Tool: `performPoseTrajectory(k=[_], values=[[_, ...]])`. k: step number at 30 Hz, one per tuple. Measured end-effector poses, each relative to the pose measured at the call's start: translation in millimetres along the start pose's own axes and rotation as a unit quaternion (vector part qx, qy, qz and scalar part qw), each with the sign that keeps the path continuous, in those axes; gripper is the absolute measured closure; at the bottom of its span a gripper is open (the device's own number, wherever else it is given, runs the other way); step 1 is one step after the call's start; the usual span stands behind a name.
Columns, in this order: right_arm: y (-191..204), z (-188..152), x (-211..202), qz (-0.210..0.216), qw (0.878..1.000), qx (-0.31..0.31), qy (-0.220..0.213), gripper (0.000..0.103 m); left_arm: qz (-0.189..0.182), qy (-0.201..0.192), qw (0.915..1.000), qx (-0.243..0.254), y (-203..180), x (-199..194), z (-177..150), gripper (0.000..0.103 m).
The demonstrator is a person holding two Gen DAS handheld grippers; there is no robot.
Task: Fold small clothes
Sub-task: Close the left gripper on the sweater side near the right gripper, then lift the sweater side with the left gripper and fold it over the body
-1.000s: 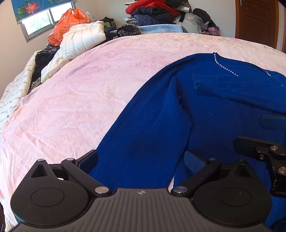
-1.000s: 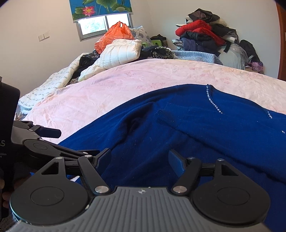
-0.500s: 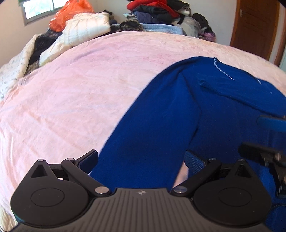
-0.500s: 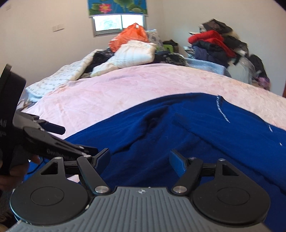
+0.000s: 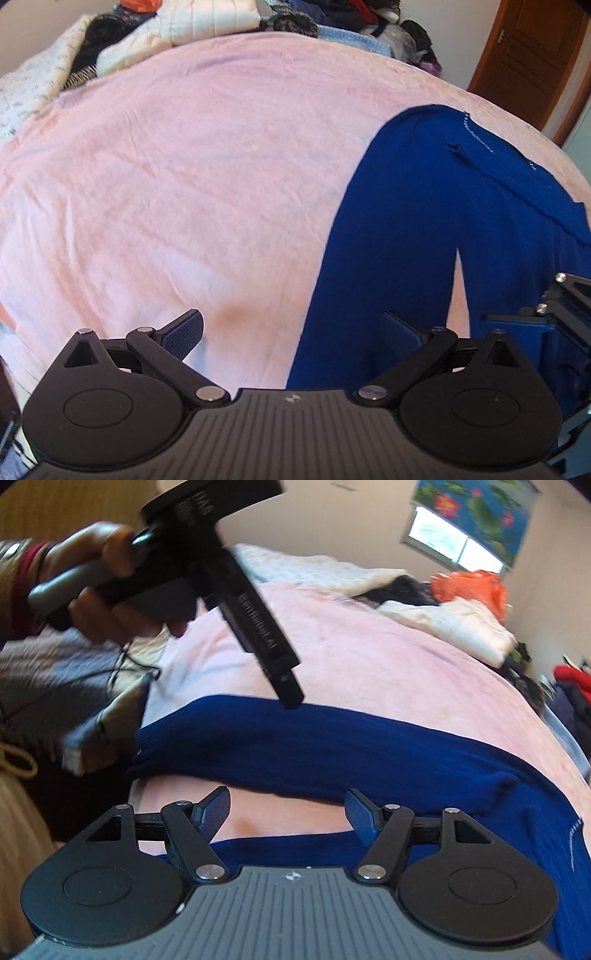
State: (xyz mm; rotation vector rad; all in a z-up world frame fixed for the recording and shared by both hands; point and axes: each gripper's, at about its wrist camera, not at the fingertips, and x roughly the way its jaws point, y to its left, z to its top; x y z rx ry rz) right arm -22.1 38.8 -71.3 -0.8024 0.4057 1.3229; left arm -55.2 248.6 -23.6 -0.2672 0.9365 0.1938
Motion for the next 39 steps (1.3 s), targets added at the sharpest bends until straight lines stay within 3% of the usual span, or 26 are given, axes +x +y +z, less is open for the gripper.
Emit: performPoseTrajectory(k=[4,9,11,13,14,15,16,17,18,22,28,31,33,36,39], values=[[13,4,5,0.016,0.999,-0.031,0.002,0.034,-0.058,0.019,0.9981,0.010,7,6,-12,0.001],[16,14,16,0.035,0.998,-0.052,-0.011,0.038,-0.096,0.017,0.9946,0.034,7,4,-19,0.001],[21,19,22,0.060,0.996,-0.058,-0.011,0.045,-0.108,0.016,0.9935,0.030,11,3,-20,0.003],[28,19,29,0.071,0.996,-0.062,-0.008,0.059,-0.112,0.017,0.9934,0.016,18,2,-17,0.009],[31,19,30,0.071,0.995,-0.064,-0.013,0.060,-0.114,0.018,0.9933,0.009,20,1,-16,0.015],[31,20,30,0.073,0.995,-0.061,-0.018,0.065,-0.114,0.018,0.9932,0.004,23,1,-14,0.028],[30,20,28,0.077,0.995,-0.053,-0.022,0.073,-0.111,0.020,0.9936,0.003,25,0,-13,0.036],[27,20,26,0.081,0.995,-0.041,-0.030,0.079,-0.108,0.024,0.9939,0.002,26,0,-11,0.050],[23,21,24,0.085,0.995,-0.026,-0.039,0.094,-0.112,0.031,0.9932,-0.004,28,1,-9,0.058],[12,18,19,0.087,0.994,0.018,-0.057,0.097,-0.159,0.056,0.9855,-0.024,30,6,-9,0.059],[-10,10,7,0.095,0.988,0.086,-0.084,0.097,-0.185,0.066,0.9800,-0.031,31,5,-14,0.060],[-14,6,5,0.089,0.988,0.092,-0.083,0.097,-0.209,0.089,0.9727,-0.048,31,10,-18,0.076],[-11,5,6,0.088,0.989,0.086,-0.080,0.097,-0.204,0.096,0.9724,-0.061,30,14,-20,0.095],[-7,6,7,0.086,0.990,0.080,-0.079,0.097,-0.199,0.090,0.9730,-0.076,26,12,-17,0.098],[-13,6,1,0.077,0.989,0.091,-0.090,0.097,-0.208,0.056,0.9744,-0.063,15,-5,-6,0.098]])
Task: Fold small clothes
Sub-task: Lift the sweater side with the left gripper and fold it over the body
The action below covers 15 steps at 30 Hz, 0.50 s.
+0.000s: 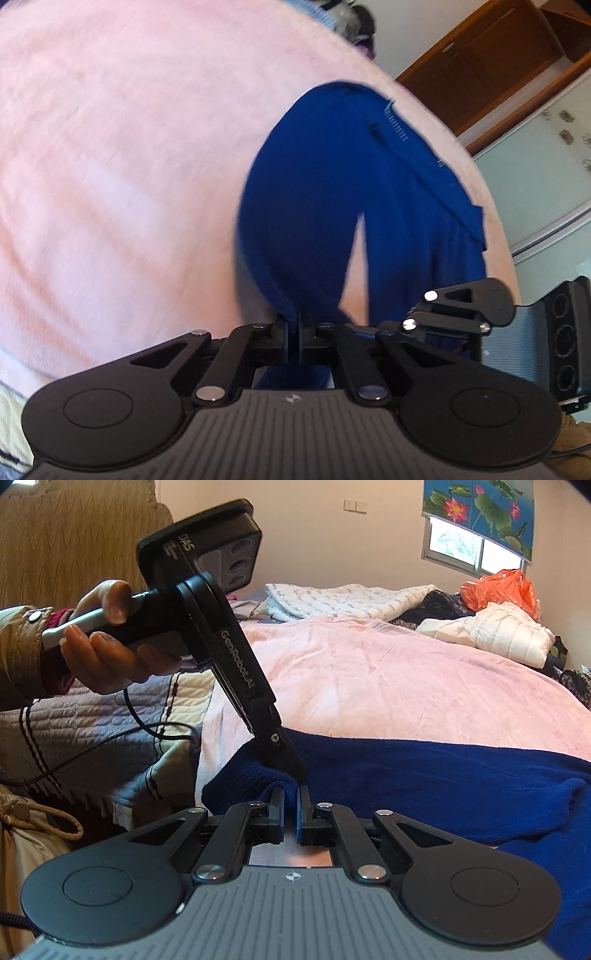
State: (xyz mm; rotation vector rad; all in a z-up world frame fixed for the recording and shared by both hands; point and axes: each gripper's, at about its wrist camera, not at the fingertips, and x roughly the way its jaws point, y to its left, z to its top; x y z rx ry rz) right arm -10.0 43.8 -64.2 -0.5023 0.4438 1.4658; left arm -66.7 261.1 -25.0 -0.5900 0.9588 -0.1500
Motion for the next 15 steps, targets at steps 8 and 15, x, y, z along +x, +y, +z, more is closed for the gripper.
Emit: performPoseTrajectory(k=[8,15], values=[[-49,0,-48,-0.060,0.993,0.080,-0.063,0.064,-0.061,-0.080,0.9943,0.035,-61,-16,58,0.099],[-97,-36,-94,-0.152,0.971,0.165,-0.083,0.039,-0.076,-0.102,0.9900,0.060,-116,7,105,0.099]])
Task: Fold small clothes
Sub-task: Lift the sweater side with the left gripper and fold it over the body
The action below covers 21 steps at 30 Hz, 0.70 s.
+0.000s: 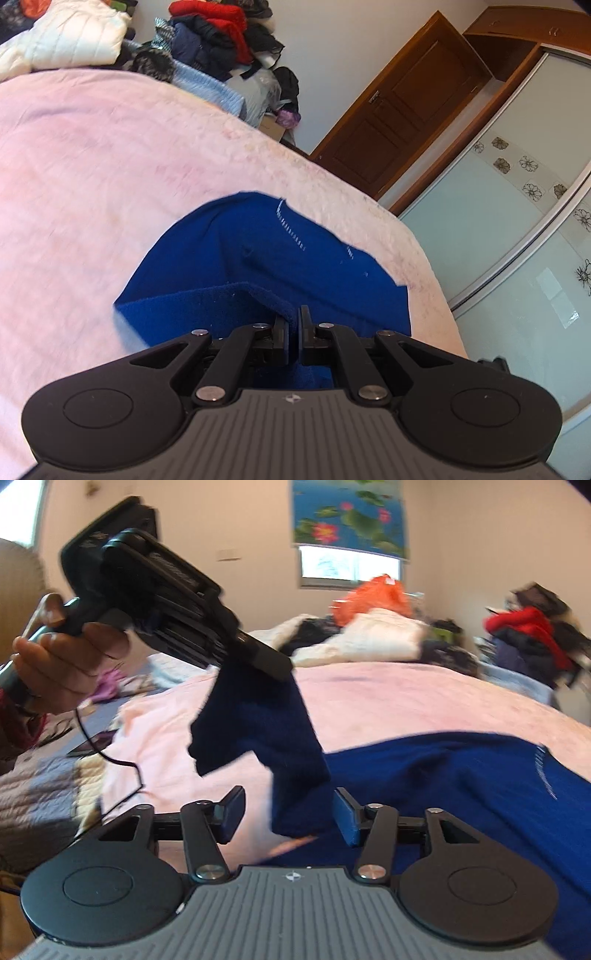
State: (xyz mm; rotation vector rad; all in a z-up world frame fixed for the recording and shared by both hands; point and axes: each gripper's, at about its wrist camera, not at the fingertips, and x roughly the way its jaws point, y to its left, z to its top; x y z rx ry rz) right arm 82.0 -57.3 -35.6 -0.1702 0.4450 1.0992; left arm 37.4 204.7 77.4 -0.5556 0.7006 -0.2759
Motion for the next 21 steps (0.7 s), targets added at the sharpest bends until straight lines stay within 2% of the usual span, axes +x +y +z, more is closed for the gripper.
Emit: performPoseTrajectory(k=[5,11,17,21], values=[[-57,-15,-25,-0.086,0.993,0.083,-0.008,0.036,-0.002,-0.001,1.0000,0.005,-18,33,31,0.099],[-96,-38,-58,-0.160,0.977,0.140,-0.030,0.029,-0.003,0.015,0.9991,0.041,-52,70,56,0.099],[-128,-57,-75,-0.204,0.961,0.184,-0.040,0.027,-0.016,0.051,0.9964,0.065,-86,122,62,0.099],[-139,-66,-75,-0.210,0.958,0.192,-0.039,0.026,-0.026,0.076,0.9938,0.078,-105,151,58,0.099]])
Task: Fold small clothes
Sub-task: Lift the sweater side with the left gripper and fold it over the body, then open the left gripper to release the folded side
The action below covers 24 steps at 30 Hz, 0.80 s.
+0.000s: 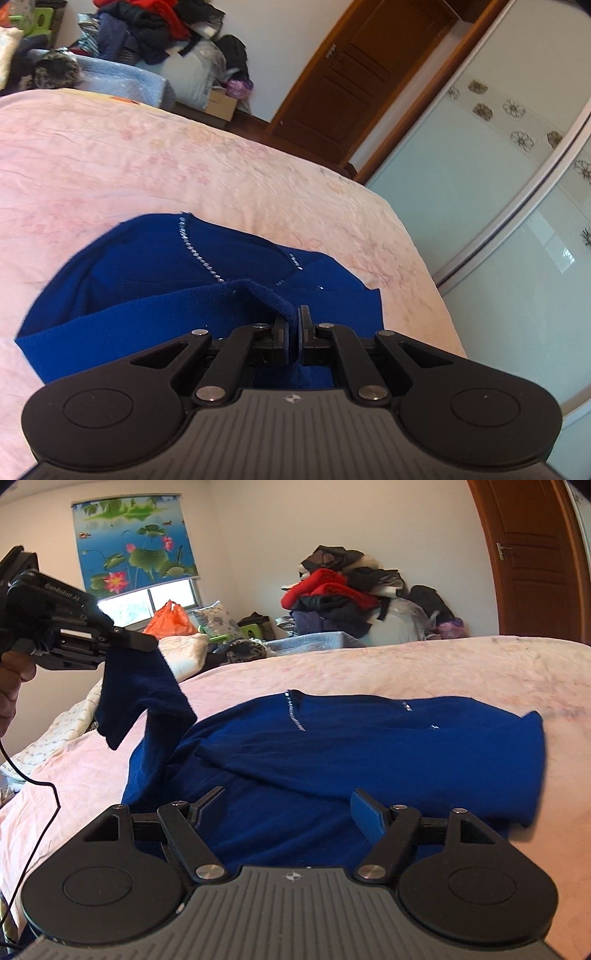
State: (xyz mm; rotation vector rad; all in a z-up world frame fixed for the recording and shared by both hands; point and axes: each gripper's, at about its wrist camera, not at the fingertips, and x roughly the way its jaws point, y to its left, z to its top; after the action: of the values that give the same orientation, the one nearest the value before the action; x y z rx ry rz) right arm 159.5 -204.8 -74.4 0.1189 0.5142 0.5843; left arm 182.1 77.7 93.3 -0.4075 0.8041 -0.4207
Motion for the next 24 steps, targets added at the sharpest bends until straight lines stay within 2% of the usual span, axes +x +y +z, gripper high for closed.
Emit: performPoseTrajectory(k=[3,6,11,14,15,16,17,18,19,21,22,23,24], values=[[3,1,-1,0.005,1.000,-0.024,-0.012,0.026,-0.011,0.016,0.9998,0.002,-8,18,2,0.099],[23,4,5,-0.010,0.994,-0.105,-0.020,0.018,-0.020,0.030,0.9993,0.002,-13,31,4,0.099],[58,7,36,-0.051,0.971,-0.232,-0.030,0.018,-0.028,0.054,0.9981,-0.004,-16,51,7,0.099],[73,10,51,-0.058,0.960,-0.267,-0.058,0.023,-0.026,0.066,0.9975,-0.003,-16,63,10,0.099],[74,13,53,-0.054,0.960,-0.265,-0.068,0.028,-0.028,0.069,0.9972,0.000,-17,67,11,0.099],[73,16,55,-0.047,0.963,-0.255,-0.073,0.041,-0.028,0.072,0.9970,0.005,-18,71,12,0.099],[70,21,57,-0.040,0.968,-0.237,-0.072,0.049,-0.028,0.073,0.9969,0.011,-19,75,13,0.098],[65,25,60,-0.037,0.973,-0.215,-0.069,0.066,-0.027,0.072,0.9969,0.015,-20,79,13,0.098],[59,29,63,-0.033,0.979,-0.192,-0.066,0.078,-0.024,0.072,0.9970,0.014,-19,82,14,0.097],[41,34,66,-0.029,0.989,-0.136,-0.054,0.090,-0.020,0.074,0.9971,0.005,-15,87,17,0.094],[30,36,69,-0.027,0.993,-0.103,-0.046,0.091,-0.024,0.071,0.9972,-0.002,-11,86,16,0.092],[18,36,71,-0.027,0.997,-0.067,-0.035,0.092,-0.026,0.066,0.9974,-0.012,-6,84,15,0.085],[4,36,74,-0.028,0.999,-0.029,-0.023,0.093,-0.024,0.059,0.9978,-0.020,-2,80,13,0.071]])
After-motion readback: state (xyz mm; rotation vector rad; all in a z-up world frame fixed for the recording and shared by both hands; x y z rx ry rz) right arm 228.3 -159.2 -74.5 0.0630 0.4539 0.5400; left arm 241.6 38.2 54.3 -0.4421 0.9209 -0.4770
